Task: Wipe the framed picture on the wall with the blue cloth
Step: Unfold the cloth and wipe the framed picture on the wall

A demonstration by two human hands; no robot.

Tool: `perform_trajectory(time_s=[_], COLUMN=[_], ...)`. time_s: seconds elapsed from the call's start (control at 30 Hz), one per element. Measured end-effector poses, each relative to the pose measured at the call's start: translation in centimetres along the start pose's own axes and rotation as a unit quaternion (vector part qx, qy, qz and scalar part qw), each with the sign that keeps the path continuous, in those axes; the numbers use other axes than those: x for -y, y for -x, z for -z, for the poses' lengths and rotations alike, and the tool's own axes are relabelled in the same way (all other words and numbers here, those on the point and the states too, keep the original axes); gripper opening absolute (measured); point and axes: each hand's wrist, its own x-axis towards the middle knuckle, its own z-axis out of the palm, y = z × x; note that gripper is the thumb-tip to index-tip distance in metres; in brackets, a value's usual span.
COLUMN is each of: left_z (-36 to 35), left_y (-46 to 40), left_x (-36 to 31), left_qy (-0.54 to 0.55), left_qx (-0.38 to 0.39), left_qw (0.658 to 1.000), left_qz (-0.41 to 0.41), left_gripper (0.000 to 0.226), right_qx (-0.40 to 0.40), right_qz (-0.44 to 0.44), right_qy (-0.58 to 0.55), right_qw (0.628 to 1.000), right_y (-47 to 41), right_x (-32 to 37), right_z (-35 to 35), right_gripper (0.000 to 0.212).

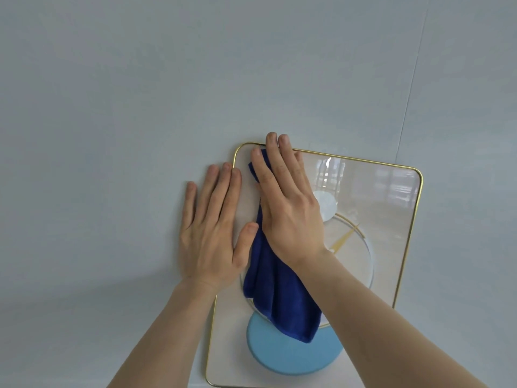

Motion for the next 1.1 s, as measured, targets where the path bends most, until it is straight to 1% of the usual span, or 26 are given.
perform_trajectory(time_s=[0.17, 0.3, 0.53, 0.63, 0.77, 1.1], left_z=[-0.1, 0.0, 0.0, 0.0, 0.0, 0.0], left_y=[0.0, 0.1, 0.0, 0.1, 0.0, 0.0], left_x=[0.0, 0.0, -0.1, -0.1, -0.1, 0.0], left_qy=[0.009, 0.023, 0.031, 0.031, 0.031, 0.036], left_qx=[-0.009, -0.008, -0.017, -0.014, -0.013, -0.029], left_qw=[1.000, 1.000, 0.999, 0.999, 0.999, 0.999], left_qz=[-0.001, -0.003, 0.006, 0.008, 0.009, 0.003], left_gripper=[0.077, 0.083, 0.083, 0.085, 0.085, 0.081], right_qx=[0.017, 0.042, 0.029, 0.035, 0.046, 0.023], right_qz=[0.035, 0.067, 0.075, 0.083, 0.088, 0.097], right_qy=[-0.003, 0.004, 0.010, 0.006, 0.008, 0.013], right_qw=[0.999, 0.997, 0.997, 0.996, 0.995, 0.995], right_y=[0.3, 1.0, 1.1, 1.9, 2.5, 3.4], right_x=[-0.1, 0.2, 0.2, 0.3, 0.2, -0.2], right_z=[0.0, 0.1, 0.0, 0.0, 0.0, -0.1], right_gripper=[0.045, 0.049, 0.047, 0.050, 0.046, 0.041])
